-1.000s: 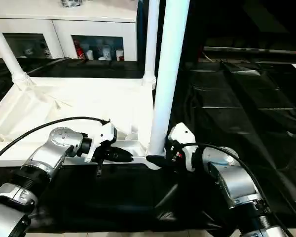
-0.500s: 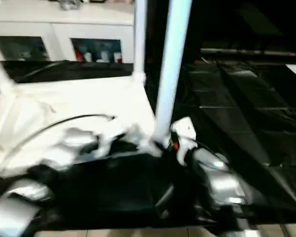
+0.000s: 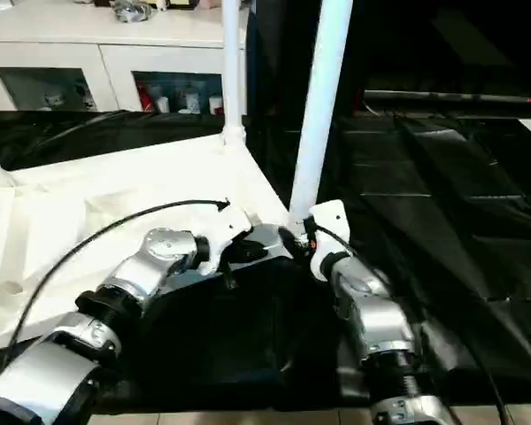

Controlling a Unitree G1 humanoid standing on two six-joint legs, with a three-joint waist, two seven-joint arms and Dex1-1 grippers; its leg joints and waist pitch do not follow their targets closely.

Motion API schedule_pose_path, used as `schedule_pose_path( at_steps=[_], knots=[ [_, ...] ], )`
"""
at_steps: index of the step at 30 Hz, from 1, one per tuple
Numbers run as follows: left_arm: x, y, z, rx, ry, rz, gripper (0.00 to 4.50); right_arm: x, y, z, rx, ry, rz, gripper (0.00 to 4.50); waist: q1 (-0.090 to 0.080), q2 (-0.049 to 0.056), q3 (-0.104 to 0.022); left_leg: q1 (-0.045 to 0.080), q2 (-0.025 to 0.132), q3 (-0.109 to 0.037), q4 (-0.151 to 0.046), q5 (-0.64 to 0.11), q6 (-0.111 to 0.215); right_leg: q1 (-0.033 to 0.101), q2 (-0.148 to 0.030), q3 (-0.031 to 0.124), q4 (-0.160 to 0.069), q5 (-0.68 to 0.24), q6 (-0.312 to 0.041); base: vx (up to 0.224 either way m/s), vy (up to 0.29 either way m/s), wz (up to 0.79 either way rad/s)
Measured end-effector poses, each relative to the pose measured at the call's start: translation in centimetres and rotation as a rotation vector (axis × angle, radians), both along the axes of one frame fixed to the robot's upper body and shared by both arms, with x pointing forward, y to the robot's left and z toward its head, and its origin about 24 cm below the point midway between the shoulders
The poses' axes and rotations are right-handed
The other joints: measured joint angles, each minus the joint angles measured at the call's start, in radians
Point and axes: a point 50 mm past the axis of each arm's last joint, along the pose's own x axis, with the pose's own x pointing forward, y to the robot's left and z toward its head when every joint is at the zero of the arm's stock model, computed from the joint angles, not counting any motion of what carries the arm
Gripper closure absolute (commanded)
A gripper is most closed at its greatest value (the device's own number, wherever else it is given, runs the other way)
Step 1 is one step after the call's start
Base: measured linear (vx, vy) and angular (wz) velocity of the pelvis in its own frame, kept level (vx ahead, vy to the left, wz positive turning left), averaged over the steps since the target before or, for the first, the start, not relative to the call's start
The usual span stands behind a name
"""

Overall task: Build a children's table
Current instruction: Rotate leg to tighten

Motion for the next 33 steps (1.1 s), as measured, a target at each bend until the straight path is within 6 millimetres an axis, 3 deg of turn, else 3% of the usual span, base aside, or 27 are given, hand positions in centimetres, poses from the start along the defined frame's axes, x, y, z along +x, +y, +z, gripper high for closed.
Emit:
schedule_pose_path(
  at_steps=[4, 12, 20, 22, 25, 27, 33],
  knots=[
    [-0.7, 2.0, 0.2, -0.012, 0.021, -0.102, 4.50, -1.1, -1.0, 0.7, -0.016, 0.017, 0.207, 0.73, -0.001, 0.001, 0.000, 0.000, 0.001, 0.000, -0.003, 0.000, 0.000, -0.002, 0.001, -0.001, 0.001, 0.002, -0.003, 0.000, 0.000, 0.00],
    [-2.1, 4.6, 0.6, -0.018, 0.092, -0.255, 4.50, -2.4, -1.5, 1.9, -0.054, 0.029, 0.453, 0.73, -0.001, 0.001, 0.001, -0.004, 0.002, 0.001, -0.005, 0.001, 0.007, -0.004, 0.001, -0.003, -0.004, 0.000, -0.004, 0.000, 0.000, 0.00],
    [-2.4, 5.2, 0.5, -0.020, 0.127, -0.283, 4.50, -3.0, -1.5, 1.7, -0.095, 0.060, 0.547, 0.73, -0.001, 0.000, 0.001, -0.004, 0.002, 0.002, -0.005, 0.001, 0.007, -0.004, 0.001, -0.003, -0.004, 0.000, -0.004, 0.000, 0.000, 0.00],
    [-2.4, 5.3, 0.5, -0.020, 0.127, -0.283, 4.50, -3.0, -1.5, 1.6, -0.096, 0.063, 0.548, 1.07, -0.002, 0.000, 0.001, -0.004, 0.002, 0.002, -0.005, 0.001, 0.007, -0.004, 0.001, -0.003, -0.004, 0.000, -0.004, 0.000, 0.000, 0.00],
    [-2.5, 5.3, 0.6, -0.019, 0.127, -0.282, 4.50, -3.1, -1.3, 1.6, -0.092, 0.066, 0.563, 1.13, -0.002, -0.001, 0.001, -0.004, 0.002, 0.002, -0.005, 0.002, 0.007, -0.004, 0.001, -0.003, -0.004, 0.000, -0.004, 0.000, 0.000, 0.00],
    [-2.5, 5.3, 0.6, -0.019, 0.129, -0.281, 4.50, -3.1, -1.3, 1.6, -0.091, 0.067, 0.566, 1.50, -0.002, -0.001, 0.002, -0.004, 0.002, 0.002, -0.005, 0.002, 0.007, -0.004, 0.001, -0.003, -0.004, 0.000, -0.004, 0.000, 0.000, 0.00],
    [-2.5, 5.3, 0.6, -0.018, 0.132, -0.279, 4.50, -3.1, -1.3, 1.6, -0.087, 0.066, 0.570, 1.81, -0.002, -0.003, 0.003, -0.004, 0.002, 0.002, -0.005, 0.002, 0.007, -0.004, 0.001, -0.003, -0.004, 0.000, -0.004, 0.000, 0.000, 0.00]
  ],
)
